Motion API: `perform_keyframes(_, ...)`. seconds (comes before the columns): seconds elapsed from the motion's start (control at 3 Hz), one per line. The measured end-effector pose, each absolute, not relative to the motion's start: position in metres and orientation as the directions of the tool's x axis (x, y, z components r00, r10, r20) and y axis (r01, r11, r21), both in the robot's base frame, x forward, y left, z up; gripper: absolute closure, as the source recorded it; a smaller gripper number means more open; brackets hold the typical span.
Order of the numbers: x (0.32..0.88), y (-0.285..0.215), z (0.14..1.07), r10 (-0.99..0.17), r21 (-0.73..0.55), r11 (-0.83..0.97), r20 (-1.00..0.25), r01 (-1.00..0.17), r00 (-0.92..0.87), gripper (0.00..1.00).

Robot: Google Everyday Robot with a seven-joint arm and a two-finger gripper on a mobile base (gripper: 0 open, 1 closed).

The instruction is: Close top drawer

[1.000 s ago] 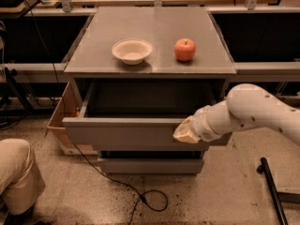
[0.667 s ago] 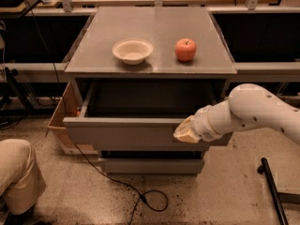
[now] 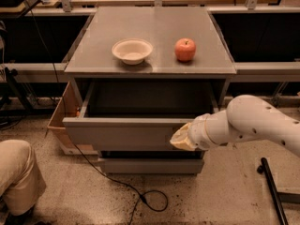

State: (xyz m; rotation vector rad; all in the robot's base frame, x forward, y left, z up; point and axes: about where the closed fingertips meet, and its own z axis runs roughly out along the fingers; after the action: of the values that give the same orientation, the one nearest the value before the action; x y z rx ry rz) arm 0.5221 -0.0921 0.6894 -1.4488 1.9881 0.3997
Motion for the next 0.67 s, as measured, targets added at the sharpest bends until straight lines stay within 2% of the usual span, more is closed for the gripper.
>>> perform_keyframes(0.67, 0.547, -0.077, 0.682, -0.671, -0.174, 0.438, -0.716, -0.882, -0.192, 1.00)
